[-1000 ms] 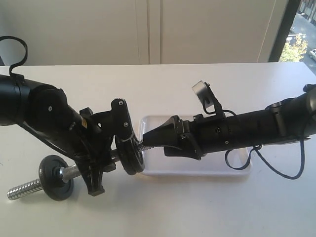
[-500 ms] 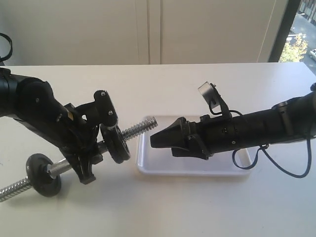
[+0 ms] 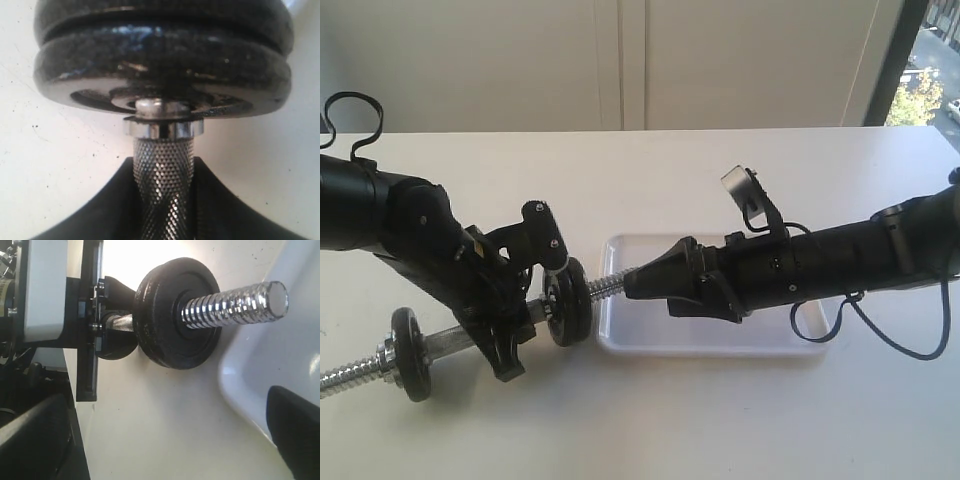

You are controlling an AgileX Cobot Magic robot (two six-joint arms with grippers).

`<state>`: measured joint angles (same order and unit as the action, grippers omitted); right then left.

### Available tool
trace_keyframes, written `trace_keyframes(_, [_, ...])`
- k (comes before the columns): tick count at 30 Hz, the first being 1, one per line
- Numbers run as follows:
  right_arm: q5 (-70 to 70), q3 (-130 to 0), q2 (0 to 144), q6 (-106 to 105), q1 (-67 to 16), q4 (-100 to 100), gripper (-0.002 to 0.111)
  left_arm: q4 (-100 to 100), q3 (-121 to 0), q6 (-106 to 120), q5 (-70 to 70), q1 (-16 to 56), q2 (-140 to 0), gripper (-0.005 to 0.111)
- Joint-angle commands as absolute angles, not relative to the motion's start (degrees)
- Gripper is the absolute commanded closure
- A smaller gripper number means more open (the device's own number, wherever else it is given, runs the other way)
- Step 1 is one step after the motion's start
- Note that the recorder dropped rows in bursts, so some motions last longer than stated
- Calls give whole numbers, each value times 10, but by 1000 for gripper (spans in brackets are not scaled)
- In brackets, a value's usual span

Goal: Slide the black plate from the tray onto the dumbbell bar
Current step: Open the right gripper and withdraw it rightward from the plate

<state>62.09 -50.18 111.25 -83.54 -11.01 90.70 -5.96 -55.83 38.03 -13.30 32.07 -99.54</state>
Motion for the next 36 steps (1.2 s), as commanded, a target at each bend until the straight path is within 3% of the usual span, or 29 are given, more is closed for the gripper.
trace_keyframes(1, [624,-505,1107,-837,-107,907,3,-72,-566,376,-118,321,-988,107])
trace_keyframes(11, [631,-505,1107,-837,-107,909,3,-72,-566,376,-120,321,-988,107])
trace_keyframes(13, [648,-505,1107,-845,-102,907,9,-72,-566,376,-120,321,-988,107])
trace_keyframes(15, [686,-506,1107,-854,-96,902,25,-72,-566,376,-120,321,-988,107])
trace_keyframes(19, [700,-507,1107,-851,-73,909,99,-72,-566,376,-120,321,-988,107])
trace_keyframes(20, [700,-507,1107,-844,-68,912,107,-72,-566,376,-121,321,-988,107])
trace_keyframes(36, [700,-472,1052,-869,-28,974,106,-72,-566,376,-139,321,-988,107])
